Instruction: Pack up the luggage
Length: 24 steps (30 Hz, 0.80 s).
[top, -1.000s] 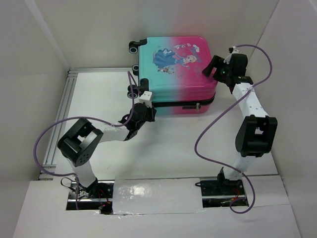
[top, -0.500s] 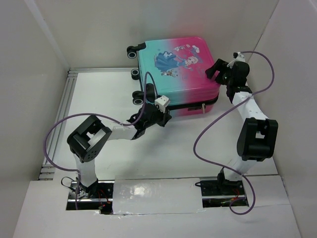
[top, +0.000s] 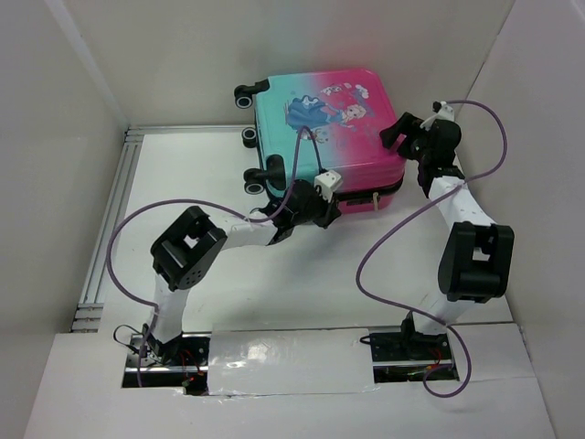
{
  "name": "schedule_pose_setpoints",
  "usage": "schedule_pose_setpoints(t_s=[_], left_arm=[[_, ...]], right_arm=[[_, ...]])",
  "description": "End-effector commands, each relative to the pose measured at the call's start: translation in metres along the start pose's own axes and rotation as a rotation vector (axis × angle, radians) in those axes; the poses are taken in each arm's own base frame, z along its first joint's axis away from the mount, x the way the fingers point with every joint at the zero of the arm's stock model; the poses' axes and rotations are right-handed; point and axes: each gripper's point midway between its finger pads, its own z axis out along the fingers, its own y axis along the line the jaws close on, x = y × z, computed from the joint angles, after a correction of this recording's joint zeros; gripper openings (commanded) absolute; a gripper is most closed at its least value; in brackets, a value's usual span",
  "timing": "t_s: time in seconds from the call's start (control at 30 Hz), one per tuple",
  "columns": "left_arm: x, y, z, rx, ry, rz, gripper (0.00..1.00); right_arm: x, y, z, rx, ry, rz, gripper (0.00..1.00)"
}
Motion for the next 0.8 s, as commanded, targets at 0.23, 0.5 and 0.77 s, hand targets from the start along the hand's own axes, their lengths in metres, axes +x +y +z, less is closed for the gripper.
schedule_pose_setpoints(t_s=[0.23, 0.5, 0.77], left_arm=[[-0.063, -0.109, 0.033, 0.313, -0.160, 0.043, 0.00], [-0.066, -0.124, 0.049, 0.348, -0.172, 0.033, 0.00], [-0.066, -0.133, 0.062, 0.242, -0.196, -0.028, 0.00]], right_arm=[[0.077, 0.005, -0.028, -0.029, 0.258, 0.119, 0.90], [0.080, 0.003, -0.033, -0.029, 0.253, 0.139, 0.89], [0.077, 0.004, -0.039, -0.014, 0.239, 0.165, 0.87]])
